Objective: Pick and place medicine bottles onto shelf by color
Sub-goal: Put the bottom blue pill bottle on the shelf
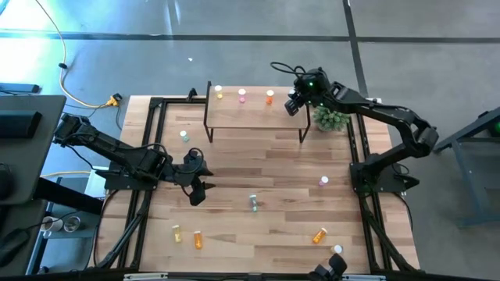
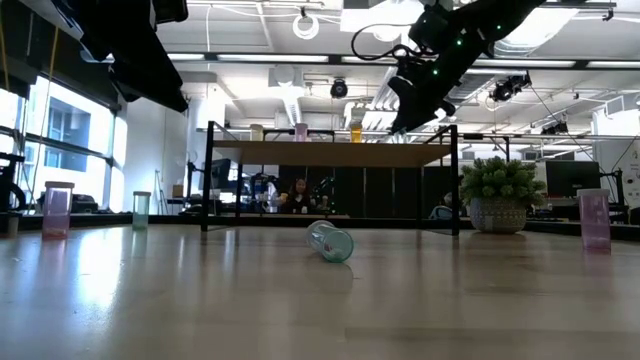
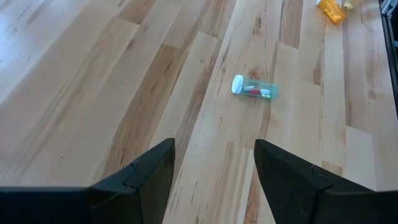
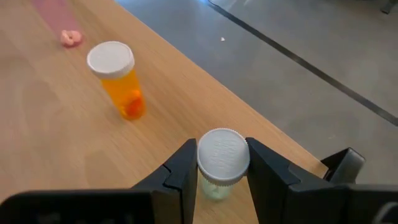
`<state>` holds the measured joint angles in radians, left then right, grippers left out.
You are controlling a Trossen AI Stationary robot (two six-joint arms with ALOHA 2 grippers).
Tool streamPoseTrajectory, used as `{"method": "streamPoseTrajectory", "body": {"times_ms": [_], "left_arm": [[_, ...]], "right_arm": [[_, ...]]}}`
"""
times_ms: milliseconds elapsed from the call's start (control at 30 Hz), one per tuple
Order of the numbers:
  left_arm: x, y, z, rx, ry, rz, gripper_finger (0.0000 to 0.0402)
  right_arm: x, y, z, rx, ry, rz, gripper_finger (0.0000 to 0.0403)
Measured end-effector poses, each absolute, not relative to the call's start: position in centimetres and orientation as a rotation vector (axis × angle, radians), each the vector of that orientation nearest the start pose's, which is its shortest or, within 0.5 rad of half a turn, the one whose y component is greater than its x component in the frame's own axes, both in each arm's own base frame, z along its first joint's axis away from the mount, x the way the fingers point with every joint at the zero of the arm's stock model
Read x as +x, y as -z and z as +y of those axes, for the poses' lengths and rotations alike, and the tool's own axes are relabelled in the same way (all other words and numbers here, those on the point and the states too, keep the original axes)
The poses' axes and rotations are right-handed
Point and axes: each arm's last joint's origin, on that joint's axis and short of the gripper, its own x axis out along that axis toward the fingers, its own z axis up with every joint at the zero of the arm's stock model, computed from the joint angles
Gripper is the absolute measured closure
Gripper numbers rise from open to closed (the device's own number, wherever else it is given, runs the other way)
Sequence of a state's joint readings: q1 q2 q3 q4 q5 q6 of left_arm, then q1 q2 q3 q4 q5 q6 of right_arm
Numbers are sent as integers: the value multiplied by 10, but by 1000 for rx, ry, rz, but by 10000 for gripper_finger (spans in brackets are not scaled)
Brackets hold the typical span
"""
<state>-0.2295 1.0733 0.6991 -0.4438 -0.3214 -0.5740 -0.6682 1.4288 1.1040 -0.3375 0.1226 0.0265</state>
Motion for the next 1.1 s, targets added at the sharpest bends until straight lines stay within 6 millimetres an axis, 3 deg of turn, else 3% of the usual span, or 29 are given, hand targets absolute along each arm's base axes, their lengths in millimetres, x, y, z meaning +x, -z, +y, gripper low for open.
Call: {"method": "streamPoseTrajectory", "body": {"times_ms": [333, 867, 1100], "left_arm": [[206, -232, -39, -321, -307, 733, 192], [206, -232, -39, -320, -306, 733, 192], [206, -232, -39, -320, -306, 733, 192]], "right_arm": [[240, -284, -194, 227, 779, 652, 300], [240, -282, -194, 231, 777, 663, 232], [240, -287, -194, 221, 776, 626, 224]]}}
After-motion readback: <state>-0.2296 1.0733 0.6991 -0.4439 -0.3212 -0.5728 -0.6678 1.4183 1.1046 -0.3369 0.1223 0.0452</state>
